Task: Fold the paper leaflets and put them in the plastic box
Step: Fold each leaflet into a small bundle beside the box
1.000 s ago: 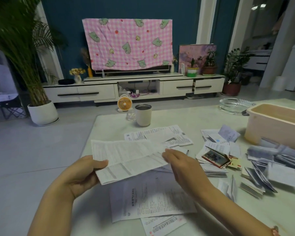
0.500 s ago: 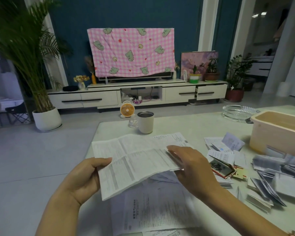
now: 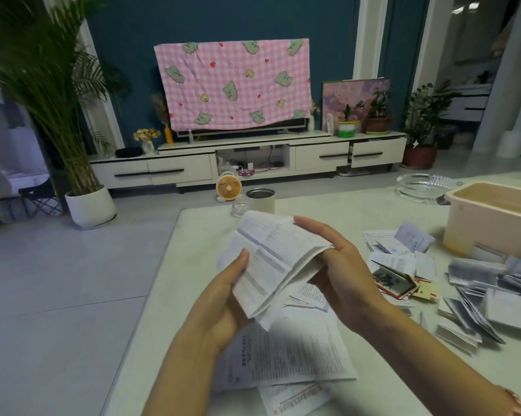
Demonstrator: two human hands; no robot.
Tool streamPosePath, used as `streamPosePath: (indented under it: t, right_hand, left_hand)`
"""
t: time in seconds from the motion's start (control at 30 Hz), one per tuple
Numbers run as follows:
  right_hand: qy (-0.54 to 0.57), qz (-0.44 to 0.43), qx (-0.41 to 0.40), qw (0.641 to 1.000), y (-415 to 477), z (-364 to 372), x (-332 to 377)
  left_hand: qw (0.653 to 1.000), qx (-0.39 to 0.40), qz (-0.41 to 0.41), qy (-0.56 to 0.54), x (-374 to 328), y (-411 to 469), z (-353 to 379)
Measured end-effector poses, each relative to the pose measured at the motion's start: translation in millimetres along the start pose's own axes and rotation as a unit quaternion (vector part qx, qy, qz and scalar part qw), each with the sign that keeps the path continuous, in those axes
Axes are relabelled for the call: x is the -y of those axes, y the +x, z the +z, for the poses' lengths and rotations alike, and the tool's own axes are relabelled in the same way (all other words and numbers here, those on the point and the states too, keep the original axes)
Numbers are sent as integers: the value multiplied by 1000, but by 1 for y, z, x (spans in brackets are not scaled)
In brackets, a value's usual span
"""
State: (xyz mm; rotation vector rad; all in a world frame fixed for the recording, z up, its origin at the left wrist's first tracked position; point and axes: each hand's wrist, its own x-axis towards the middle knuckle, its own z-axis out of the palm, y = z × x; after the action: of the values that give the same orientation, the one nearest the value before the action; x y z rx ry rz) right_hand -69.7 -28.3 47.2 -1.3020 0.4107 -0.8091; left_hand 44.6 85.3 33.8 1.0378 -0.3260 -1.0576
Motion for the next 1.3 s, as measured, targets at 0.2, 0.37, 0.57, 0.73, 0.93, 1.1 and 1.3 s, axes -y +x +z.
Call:
streamPosePath:
  t: [0.2,0.37,0.57,0.73,0.93,1.1,1.3]
  right_hand:
    - [31,14,24,999,-5,-13,-12]
    - [11,98,126,987,-4,-35,-6]
    - [-68,164,126,976,3,-45,-4]
    - [-166,123,51,977,3,-39,-13]
    - [-92,171,83,977,1,-43,-11]
    - [-107,154,47,981,-4,-42,-11]
    - [-161,0,-7,987,-16,-21,-8]
  left_hand:
    - [989,1,-65,-130,13,4,7]
    - [992,-86,-57,-68,11,8,0]
    - [997,-35,-18,65,12,10,-1]
    - [994,-8,2,112,17,9,2]
    - [989,-10,11,150,13,6,0]
    - [990,3,7,144,14,4,6]
    - [995,-61,34,66,30,15,18]
